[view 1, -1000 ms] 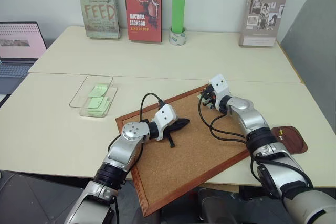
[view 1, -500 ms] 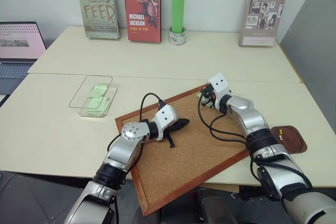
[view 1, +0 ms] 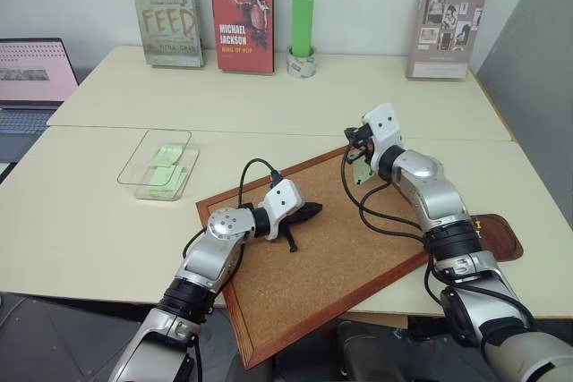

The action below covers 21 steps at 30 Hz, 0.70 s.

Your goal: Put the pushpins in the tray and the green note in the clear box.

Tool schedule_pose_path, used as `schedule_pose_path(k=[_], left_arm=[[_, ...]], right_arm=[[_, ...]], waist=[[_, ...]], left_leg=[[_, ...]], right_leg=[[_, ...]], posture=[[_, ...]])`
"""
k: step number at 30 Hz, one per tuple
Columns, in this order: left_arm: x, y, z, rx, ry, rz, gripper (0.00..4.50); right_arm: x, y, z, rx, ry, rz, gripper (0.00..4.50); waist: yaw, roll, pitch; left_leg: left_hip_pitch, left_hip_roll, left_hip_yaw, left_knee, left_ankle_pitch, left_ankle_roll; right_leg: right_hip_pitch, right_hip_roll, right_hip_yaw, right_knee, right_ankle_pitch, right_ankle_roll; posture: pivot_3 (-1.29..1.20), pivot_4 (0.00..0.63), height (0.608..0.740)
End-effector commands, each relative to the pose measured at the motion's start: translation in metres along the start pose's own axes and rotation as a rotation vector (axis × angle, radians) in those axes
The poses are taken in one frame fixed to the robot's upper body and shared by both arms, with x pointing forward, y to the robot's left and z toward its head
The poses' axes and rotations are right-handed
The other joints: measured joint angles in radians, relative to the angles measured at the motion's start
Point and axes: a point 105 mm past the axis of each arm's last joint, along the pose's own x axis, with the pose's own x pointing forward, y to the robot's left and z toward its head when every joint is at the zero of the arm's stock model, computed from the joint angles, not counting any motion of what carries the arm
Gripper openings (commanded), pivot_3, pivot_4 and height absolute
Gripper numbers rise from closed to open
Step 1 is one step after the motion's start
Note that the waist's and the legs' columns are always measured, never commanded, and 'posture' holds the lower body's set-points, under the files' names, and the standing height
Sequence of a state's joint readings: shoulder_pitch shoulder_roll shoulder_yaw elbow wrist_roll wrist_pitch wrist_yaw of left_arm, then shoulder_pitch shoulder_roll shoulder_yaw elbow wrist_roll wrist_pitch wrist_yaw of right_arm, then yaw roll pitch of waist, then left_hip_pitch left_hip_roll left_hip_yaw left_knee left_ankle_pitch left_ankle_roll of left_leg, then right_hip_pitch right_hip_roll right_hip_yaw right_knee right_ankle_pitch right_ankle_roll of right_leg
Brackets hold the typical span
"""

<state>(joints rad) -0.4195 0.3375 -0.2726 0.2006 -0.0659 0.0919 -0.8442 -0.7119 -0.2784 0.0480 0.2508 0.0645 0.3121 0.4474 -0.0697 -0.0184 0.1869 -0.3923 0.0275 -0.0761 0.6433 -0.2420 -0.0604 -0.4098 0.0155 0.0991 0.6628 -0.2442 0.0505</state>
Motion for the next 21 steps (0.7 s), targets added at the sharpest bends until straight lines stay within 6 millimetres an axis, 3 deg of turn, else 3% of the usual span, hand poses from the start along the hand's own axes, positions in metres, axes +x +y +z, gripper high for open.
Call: schedule_pose_path(k=[1,5,8,12,18,21], left_arm=[[0.0,-0.009,-0.022,-0.031,0.074,-0.022,0.0],[0.0,-0.01,-0.022,-0.031,0.074,-0.024,0.0],[-0.001,-0.009,-0.024,-0.031,0.078,-0.028,0.0],[-0.001,-0.008,-0.025,-0.03,0.082,-0.033,0.0],[0.0,-0.006,-0.026,-0.025,0.086,-0.039,0.0],[0.0,-0.006,-0.026,-0.023,0.086,-0.042,0.0]], right_arm=[[-0.033,-0.017,0.033,-0.038,-0.099,-0.082,0.02],[-0.079,-0.031,0.033,-0.109,-0.057,-0.159,0.02],[-0.123,-0.042,0.012,-0.139,0.076,-0.205,0.02],[-0.166,-0.053,-0.011,-0.182,0.232,-0.27,0.02],[-0.22,-0.059,-0.051,-0.247,0.475,-0.312,0.02],[-0.233,-0.057,-0.062,-0.22,0.53,-0.327,0.02]], waist=[[0.004,0.0,0.0],[0.01,0.001,0.0],[0.012,0.001,-0.001],[0.01,0.003,-0.002],[0.01,0.003,-0.002],[0.009,0.002,-0.003]], left_leg=[[0.0,0.0,0.0,0.0,0.0,0.0],[0.0,0.0,0.0,-0.001,0.0,0.0],[0.0,0.0,0.0,-0.001,0.0,0.0],[0.0,0.0,0.0,-0.001,0.0,0.0],[0.003,0.001,0.002,0.0,0.0,0.0],[0.003,0.001,0.002,0.0,0.0,0.0]], right_leg=[[0.0,0.0,0.0,0.0,0.0,0.0],[0.0,0.0,0.0,-0.001,0.0,0.0],[0.0,0.0,0.0,-0.002,-0.001,-0.001],[0.0,0.0,0.001,-0.002,-0.002,-0.002],[0.001,0.0,0.001,-0.003,-0.004,-0.006],[0.002,0.0,0.001,-0.004,-0.004,-0.006]], posture=[[0.0,0.15,0.74],[0.0,0.15,0.74],[0.0,0.15,0.74],[0.0,0.15,0.74],[0.0,0.15,0.74],[0.0,0.15,0.74]])
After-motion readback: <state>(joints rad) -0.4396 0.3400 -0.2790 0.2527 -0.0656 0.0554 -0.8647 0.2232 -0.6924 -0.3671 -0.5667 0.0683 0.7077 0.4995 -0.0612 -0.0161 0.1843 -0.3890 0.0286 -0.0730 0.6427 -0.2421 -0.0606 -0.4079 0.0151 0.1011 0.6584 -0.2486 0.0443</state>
